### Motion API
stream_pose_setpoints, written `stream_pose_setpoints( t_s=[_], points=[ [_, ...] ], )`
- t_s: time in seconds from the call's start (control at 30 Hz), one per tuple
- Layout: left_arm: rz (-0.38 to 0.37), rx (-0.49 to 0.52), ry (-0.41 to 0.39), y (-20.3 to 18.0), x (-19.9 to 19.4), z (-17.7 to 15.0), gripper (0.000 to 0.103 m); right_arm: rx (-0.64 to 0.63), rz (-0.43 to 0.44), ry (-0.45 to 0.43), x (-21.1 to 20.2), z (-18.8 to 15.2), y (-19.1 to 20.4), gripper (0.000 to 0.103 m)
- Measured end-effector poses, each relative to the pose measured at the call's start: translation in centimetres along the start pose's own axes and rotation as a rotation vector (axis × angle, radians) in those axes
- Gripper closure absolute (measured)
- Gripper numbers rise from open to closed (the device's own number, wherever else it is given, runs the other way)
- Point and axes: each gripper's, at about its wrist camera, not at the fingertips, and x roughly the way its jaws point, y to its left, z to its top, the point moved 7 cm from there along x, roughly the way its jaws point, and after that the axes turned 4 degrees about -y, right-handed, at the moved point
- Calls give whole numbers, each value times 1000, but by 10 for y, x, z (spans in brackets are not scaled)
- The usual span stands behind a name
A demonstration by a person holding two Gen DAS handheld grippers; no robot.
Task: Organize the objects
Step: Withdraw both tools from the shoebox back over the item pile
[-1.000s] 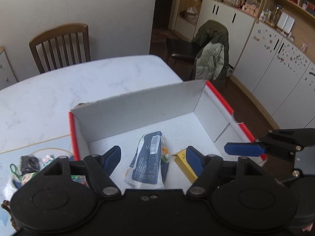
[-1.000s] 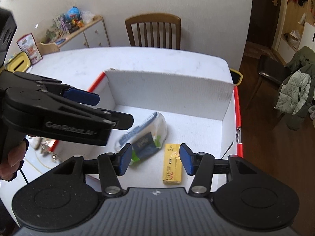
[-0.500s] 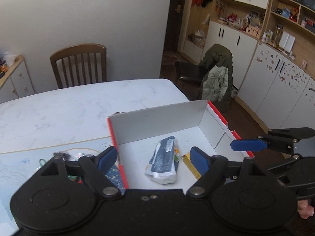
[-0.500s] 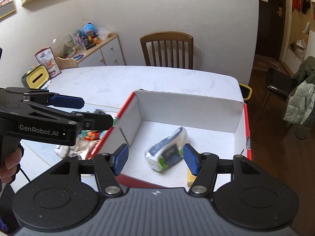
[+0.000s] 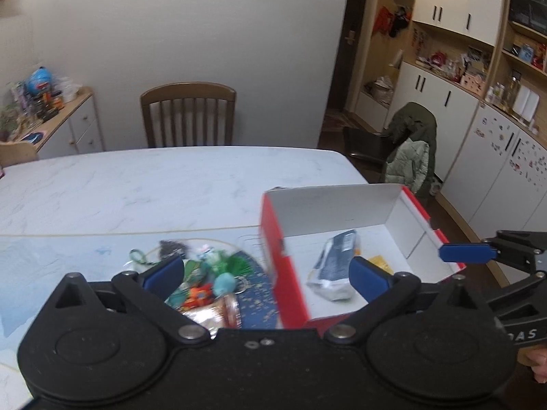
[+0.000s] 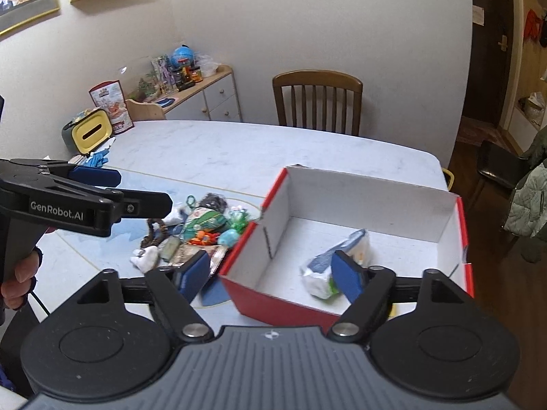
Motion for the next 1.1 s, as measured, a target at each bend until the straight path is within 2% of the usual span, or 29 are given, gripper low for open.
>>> stream_pose_setpoints(
  t_s=[0.1,0.3,0.63,0.83,1.1],
  points=[
    [19,-14,3,22,-5,-5,1,13,3,-20,1,0,15,17],
    [19,-51,26,74,-11,-16,1,50,1,-35,8,0,50,16],
    [11,-33,38,143,-8,-32,0,105,-64,2,42,-6,95,16],
    [0,-29,54,166,10,-41,0,120,-96,41,70,-14,118,16],
    [-44,-73,133,197,45,-66,0,134,-161,101,117,-26,136,16]
  ],
)
